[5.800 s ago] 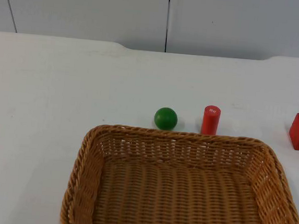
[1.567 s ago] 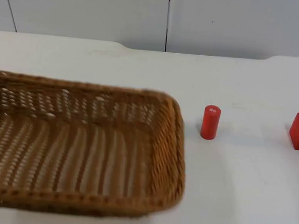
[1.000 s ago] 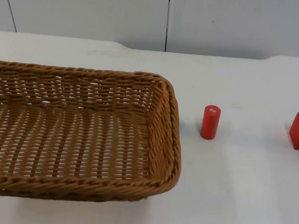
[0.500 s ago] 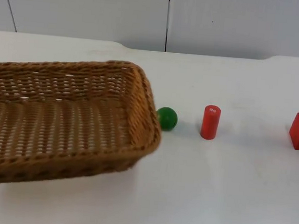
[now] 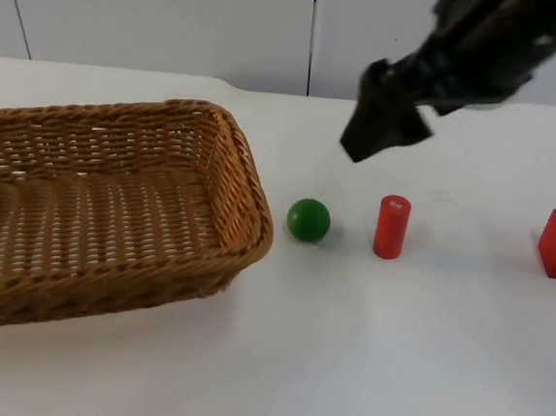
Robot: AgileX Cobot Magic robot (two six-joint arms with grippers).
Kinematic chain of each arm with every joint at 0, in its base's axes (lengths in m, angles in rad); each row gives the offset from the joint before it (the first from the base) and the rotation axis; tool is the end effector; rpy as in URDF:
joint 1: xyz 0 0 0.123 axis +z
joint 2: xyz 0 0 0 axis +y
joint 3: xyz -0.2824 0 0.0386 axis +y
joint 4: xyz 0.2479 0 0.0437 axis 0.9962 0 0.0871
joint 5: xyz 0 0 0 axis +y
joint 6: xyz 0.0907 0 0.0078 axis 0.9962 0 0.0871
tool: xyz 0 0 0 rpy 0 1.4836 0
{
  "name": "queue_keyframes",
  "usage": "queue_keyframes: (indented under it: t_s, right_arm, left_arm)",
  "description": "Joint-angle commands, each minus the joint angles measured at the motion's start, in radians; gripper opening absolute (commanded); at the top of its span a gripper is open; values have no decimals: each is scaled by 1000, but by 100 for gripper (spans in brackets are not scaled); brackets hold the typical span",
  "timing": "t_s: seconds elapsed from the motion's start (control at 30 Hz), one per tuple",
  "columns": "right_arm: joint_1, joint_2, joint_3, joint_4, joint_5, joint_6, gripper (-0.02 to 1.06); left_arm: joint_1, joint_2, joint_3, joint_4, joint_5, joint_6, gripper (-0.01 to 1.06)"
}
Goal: Pick up the basket with the left hand and place the object to the left of the red cylinder into the basket with the right hand.
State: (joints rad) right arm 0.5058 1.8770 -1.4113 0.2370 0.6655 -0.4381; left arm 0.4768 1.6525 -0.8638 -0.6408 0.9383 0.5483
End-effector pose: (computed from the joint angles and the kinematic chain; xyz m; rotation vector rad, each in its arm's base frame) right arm 0.3516 0.2099 0.2311 -1.0124 2.4062 0.2807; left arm 0.2603 0.0850 0.1766 -0.4774 2.8346 -0.6878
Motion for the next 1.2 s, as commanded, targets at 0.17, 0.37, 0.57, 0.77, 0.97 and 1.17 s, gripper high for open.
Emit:
queue_keyframes:
  t_s: [0.17, 0.37, 0.57, 0.77, 0.97, 1.17]
  right_arm:
    - [25, 195, -166, -45, -1, -116, 93]
    - [30, 303, -203, -49, -65, -205, 93]
    - [34, 388, -247, -46, -73, -225, 93]
    - [68, 458, -304, -51, -70, -272, 90]
    - [76, 504, -330, -52, -54, -272, 82]
    - [74, 507, -330, -150, -64, -210, 64]
  left_arm:
    - [1, -4, 3, -29, 23, -6, 0]
    - [1, -4, 3, -29, 25, -6, 0]
    - [1, -4, 3, -29, 27, -6, 0]
    - [1, -4, 3, -27, 27, -6, 0]
    - [1, -4, 3, -28, 35, -6, 0]
    - [1, -4, 3, -28, 37, -6, 0]
